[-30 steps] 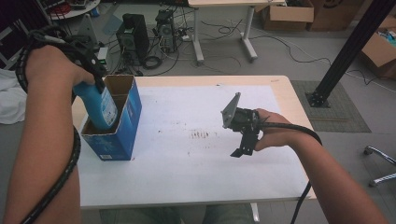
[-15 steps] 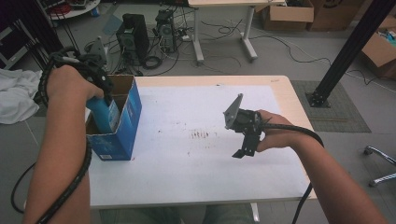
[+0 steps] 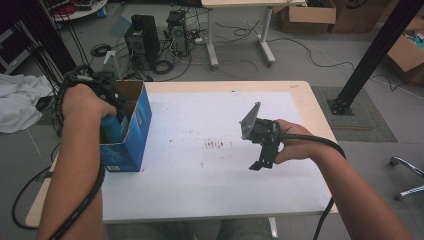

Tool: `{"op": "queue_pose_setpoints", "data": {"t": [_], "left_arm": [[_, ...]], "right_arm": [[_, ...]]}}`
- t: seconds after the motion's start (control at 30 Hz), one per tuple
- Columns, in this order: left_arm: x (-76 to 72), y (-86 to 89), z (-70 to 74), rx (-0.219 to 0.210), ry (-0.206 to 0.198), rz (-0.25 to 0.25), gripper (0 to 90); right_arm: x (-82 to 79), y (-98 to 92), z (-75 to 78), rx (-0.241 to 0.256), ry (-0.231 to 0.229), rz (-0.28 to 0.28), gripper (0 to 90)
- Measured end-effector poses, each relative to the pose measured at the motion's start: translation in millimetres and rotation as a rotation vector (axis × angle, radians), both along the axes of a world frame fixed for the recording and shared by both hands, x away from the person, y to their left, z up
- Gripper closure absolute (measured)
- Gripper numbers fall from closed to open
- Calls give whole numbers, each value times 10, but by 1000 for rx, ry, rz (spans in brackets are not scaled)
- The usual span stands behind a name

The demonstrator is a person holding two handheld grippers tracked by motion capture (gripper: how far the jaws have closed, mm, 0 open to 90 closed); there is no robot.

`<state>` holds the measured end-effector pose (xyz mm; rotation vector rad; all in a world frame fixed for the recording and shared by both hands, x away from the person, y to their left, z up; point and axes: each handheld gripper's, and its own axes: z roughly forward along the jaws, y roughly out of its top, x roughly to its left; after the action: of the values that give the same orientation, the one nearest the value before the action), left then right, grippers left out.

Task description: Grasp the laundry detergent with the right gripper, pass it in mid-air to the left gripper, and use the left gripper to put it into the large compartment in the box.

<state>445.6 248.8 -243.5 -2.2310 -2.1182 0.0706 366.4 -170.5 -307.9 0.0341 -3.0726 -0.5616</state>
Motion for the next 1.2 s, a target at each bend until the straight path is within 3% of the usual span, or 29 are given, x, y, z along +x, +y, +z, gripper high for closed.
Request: {"op": "queue_pose_setpoints", "data": {"t": [0.77, 1.2], "left_arm": [[-1, 28, -437, 7, -1, -25, 381], [-50, 32, -441, 4, -29, -23, 379]], "right_arm": [[-15, -4, -19, -9, 10, -8, 0], [-25, 31, 16, -2, -1, -2, 0]]}}
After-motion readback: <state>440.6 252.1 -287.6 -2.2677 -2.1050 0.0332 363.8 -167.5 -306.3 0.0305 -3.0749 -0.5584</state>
